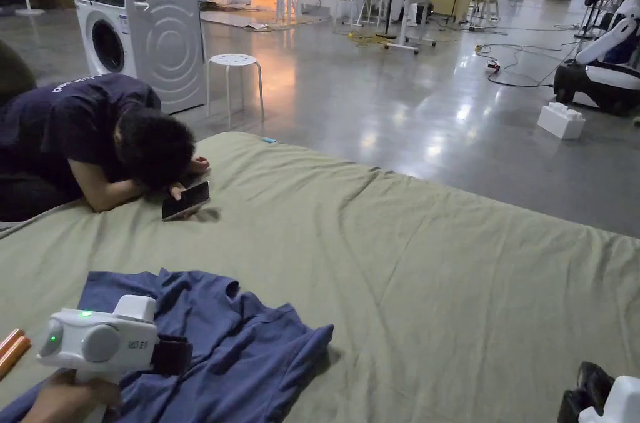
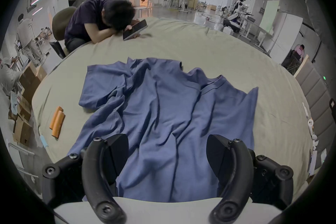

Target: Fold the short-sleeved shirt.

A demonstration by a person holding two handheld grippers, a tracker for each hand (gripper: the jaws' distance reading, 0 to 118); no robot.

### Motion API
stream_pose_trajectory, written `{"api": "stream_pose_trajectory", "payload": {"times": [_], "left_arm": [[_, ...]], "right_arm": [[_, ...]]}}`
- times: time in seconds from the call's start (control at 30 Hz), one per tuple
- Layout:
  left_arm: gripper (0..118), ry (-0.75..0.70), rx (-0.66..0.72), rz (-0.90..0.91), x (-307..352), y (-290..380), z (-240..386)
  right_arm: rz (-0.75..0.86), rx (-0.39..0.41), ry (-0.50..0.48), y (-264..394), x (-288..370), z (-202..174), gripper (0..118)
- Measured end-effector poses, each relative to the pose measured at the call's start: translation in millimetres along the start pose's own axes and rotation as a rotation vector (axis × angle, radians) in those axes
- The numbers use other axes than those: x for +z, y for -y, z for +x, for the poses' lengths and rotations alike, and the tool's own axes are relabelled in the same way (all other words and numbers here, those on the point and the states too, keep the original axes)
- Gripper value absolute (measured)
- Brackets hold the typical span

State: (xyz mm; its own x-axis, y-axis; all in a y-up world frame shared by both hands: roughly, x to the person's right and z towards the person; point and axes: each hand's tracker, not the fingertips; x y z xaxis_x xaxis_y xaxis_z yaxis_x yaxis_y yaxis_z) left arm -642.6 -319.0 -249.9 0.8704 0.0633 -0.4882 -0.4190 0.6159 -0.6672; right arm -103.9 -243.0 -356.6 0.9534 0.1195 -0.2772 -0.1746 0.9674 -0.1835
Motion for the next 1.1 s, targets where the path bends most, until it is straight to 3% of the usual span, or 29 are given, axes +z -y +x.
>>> {"api": "stream_pose_trajectory", "payload": {"times": [0.13, 0.27, 0.43, 0.6, 0.7, 0.73, 0.93, 1.03, 1.1], "left_arm": [[90, -0.034, 0.063, -0.084, -37, 0, -11], [89, 0.033, 0.155, -0.157, -77, 10, -15], [86, -0.110, 0.002, -0.137, -85, 17, 11], [67, -0.113, -0.035, -0.093, -83, 23, 17], [15, -0.128, 0.018, -0.085, -77, 22, 14], [11, -0.142, 0.007, -0.077, -76, 21, 15], [8, -0.167, -0.125, -0.089, -81, 28, 23], [7, -0.177, -0.086, -0.091, -77, 24, 26], [6, -0.130, 0.017, -0.046, -67, 20, 18]], "right_arm": [[-0.023, -0.005, -0.004, 5, -5, -4, 2], [-0.046, -0.018, -0.001, 11, -12, -7, 2], [-0.065, -0.033, 0.012, 15, -13, -4, 2], [-0.073, -0.030, 0.020, 17, -14, 3, 2], [-0.080, -0.034, 0.024, 19, -14, 6, 2], [-0.080, -0.035, 0.025, 19, -14, 7, 2], [-0.085, -0.041, 0.033, 22, -12, 10, 2], [-0.086, -0.046, 0.035, 22, -9, 12, 2], [-0.083, -0.045, 0.038, 22, -7, 14, 2]]}}
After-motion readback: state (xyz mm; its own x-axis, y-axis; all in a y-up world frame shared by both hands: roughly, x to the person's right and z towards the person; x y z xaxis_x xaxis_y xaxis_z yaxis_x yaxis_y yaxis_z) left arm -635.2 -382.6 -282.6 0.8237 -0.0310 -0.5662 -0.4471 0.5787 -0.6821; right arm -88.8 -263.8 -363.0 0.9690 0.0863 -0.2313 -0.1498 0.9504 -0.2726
